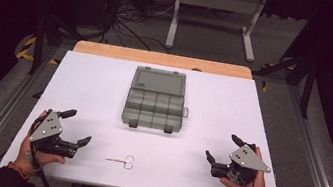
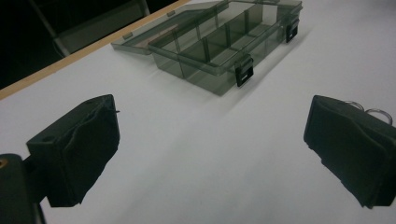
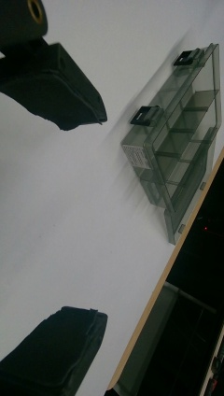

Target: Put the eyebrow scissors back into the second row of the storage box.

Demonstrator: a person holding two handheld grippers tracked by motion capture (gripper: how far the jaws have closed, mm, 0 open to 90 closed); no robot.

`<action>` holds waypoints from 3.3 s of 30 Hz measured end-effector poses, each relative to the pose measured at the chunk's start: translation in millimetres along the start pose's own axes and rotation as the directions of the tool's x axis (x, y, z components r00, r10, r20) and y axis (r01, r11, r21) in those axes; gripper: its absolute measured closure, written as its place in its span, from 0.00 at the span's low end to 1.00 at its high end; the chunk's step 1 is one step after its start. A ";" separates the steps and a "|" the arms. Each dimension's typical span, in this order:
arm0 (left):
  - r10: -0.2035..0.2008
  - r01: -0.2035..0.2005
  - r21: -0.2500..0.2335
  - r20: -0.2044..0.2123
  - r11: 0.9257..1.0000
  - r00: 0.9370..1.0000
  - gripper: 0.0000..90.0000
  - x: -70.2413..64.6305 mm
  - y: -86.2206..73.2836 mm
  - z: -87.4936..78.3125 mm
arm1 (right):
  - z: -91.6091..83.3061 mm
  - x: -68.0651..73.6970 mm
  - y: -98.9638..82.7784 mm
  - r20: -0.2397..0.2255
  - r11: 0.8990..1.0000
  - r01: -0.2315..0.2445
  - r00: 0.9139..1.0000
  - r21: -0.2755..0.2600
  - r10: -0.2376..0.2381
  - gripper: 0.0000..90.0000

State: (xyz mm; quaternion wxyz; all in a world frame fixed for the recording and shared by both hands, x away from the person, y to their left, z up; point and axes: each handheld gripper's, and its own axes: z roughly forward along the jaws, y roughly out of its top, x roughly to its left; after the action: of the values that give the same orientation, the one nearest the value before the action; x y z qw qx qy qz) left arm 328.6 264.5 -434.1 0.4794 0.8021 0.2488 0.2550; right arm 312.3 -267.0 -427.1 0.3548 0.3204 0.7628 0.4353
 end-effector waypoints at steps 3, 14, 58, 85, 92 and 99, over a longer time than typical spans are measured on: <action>-0.011 0.011 -0.002 0.002 1.000 1.000 0.04 1.1 -0.1 0.3 | 0.7 0.4 -2.4 -0.005 1.000 0.003 1.000 0.016 -0.003 0.07; -0.019 0.016 0.050 0.055 0.999 0.998 0.04 3.6 1.8 -0.7 | 1.4 1.7 -1.1 -0.007 1.000 0.007 1.000 0.022 -0.006 0.07; 0.051 -0.218 0.379 0.404 0.899 0.913 0.41 -34.5 13.5 67.7 | 9.6 4.5 -6.5 -0.049 0.997 0.015 0.999 0.071 -0.011 0.08; 0.145 -0.380 0.417 0.494 0.826 0.857 0.95 -51.6 31.3 72.4 | 12.1 3.7 -8.4 -0.060 0.994 0.016 0.998 0.104 -0.010 0.08; 0.245 -0.440 0.444 0.430 0.781 0.869 0.96 -57.6 38.9 70.5 | 13.4 7.0 -8.4 -0.083 0.993 0.036 0.996 0.114 -0.027 0.08; 0.248 -0.394 0.411 0.364 0.822 0.898 0.96 -50.7 42.4 63.0 | 13.4 6.5 -8.6 -0.086 0.993 0.032 0.996 0.115 -0.022 0.08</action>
State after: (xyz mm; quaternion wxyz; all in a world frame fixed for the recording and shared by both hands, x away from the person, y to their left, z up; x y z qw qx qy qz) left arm 338.1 173.7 -430.6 0.2491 0.9539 0.0891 0.1416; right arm 318.2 -259.6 -441.4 0.3089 0.3115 0.8055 0.3984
